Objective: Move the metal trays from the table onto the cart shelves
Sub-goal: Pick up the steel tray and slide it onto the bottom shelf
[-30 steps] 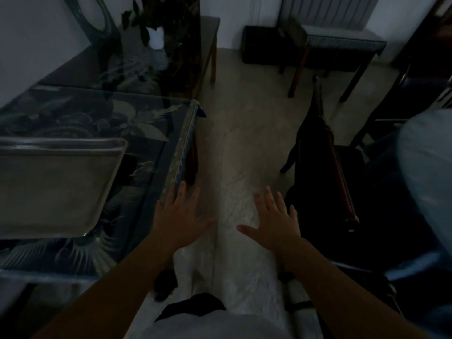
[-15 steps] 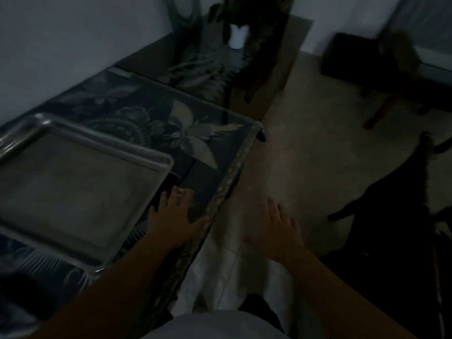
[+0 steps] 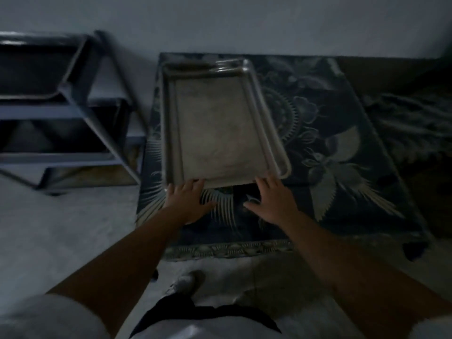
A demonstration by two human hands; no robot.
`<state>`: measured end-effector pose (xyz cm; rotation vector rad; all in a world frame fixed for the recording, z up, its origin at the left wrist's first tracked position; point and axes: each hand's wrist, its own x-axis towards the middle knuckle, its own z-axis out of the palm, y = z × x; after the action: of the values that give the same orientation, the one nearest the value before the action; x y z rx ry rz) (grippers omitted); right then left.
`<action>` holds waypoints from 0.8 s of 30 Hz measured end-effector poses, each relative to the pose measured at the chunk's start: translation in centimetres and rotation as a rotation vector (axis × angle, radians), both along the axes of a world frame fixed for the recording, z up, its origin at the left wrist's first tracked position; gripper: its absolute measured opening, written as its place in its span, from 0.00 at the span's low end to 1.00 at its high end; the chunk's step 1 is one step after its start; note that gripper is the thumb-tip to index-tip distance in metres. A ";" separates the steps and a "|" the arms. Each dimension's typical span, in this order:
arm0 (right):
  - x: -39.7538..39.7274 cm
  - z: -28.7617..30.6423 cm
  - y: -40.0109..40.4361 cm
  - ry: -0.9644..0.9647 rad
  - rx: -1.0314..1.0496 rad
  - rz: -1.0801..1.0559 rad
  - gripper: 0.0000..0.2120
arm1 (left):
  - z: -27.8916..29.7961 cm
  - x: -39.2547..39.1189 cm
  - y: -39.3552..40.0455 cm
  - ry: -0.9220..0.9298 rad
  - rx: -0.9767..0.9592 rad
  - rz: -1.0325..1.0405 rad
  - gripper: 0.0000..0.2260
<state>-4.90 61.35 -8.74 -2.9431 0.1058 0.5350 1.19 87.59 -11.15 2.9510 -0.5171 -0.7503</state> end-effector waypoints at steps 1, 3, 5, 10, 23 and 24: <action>0.7 -0.6 -0.1 0.011 -0.023 0.027 0.45 | -0.2 -0.1 -0.2 -0.009 -0.010 0.024 0.44; 1.2 -1.6 -0.3 -0.012 -0.068 0.072 0.44 | -0.4 -0.2 -0.5 -0.004 -0.040 0.079 0.44; 1.0 -1.9 -0.4 -0.091 -0.093 0.098 0.40 | -0.5 -0.6 -0.6 -0.010 -0.071 0.133 0.41; -0.5 -1.3 0.5 -0.158 -0.085 0.109 0.23 | -0.7 -3.5 0.6 -0.049 -0.154 0.307 0.20; -9.8 -0.8 2.4 0.044 0.203 -0.062 0.13 | 0.5 -12.7 5.0 -0.041 -0.192 0.207 0.13; -10.4 -0.8 2.3 0.062 0.219 -0.074 0.13 | 0.5 -13.3 5.1 -0.033 -0.194 0.191 0.13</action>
<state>-15.28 63.67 -9.52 -2.6996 0.1522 0.5875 -12.12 92.70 -10.64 2.7855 -0.2848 -0.5957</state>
